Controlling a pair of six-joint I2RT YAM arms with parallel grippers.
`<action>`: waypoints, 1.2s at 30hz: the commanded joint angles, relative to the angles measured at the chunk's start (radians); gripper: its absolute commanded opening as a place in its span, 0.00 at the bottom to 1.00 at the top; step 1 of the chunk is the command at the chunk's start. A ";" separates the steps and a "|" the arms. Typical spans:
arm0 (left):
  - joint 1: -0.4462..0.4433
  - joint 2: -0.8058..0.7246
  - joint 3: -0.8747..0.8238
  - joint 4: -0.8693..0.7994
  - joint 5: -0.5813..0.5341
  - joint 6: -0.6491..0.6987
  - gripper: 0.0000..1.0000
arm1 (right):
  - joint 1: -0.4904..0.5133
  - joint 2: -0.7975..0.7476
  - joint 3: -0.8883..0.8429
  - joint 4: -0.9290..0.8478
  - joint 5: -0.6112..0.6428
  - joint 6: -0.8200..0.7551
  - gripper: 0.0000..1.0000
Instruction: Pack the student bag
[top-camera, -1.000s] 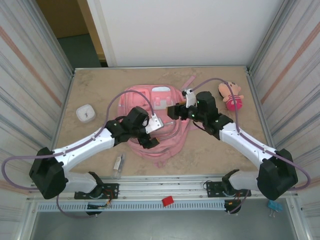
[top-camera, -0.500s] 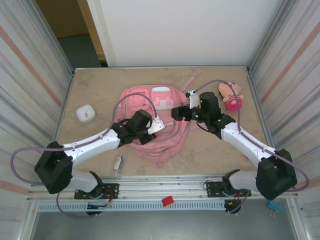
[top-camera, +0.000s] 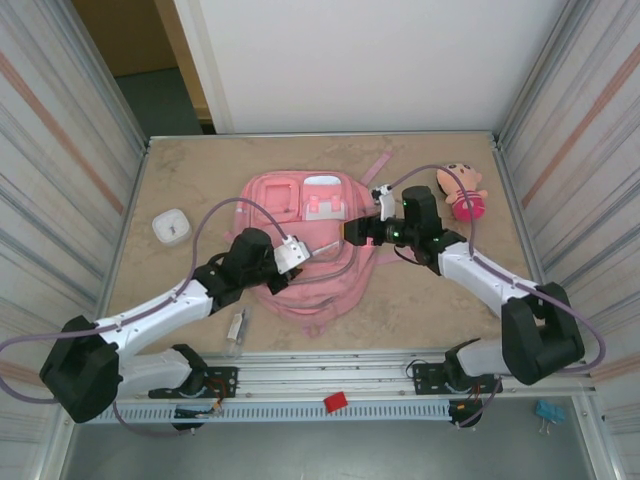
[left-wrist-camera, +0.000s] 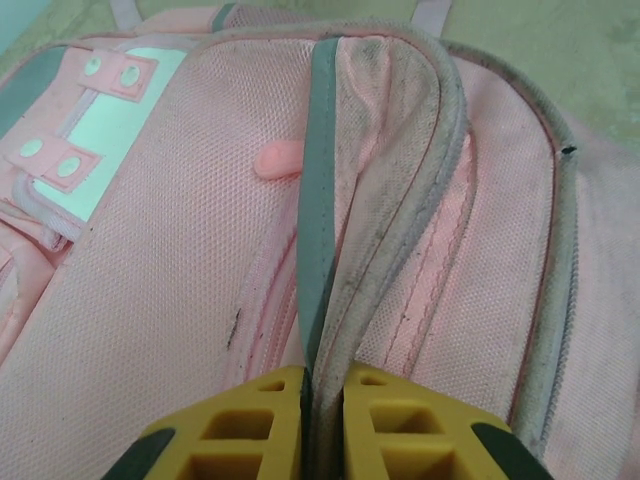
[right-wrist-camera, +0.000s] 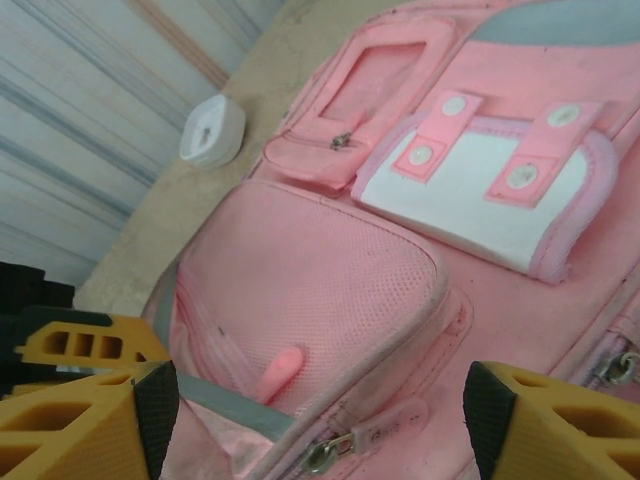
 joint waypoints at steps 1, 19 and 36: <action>0.004 -0.052 -0.012 0.087 0.072 -0.032 0.15 | -0.001 0.064 0.036 0.062 -0.084 0.025 0.76; 0.073 -0.058 -0.015 0.141 -0.030 -0.098 0.16 | 0.038 0.060 0.068 -0.193 -0.302 -0.132 0.61; 0.081 -0.075 -0.019 0.153 0.086 -0.105 0.17 | 0.013 -0.066 0.028 -0.229 -0.092 -0.122 0.74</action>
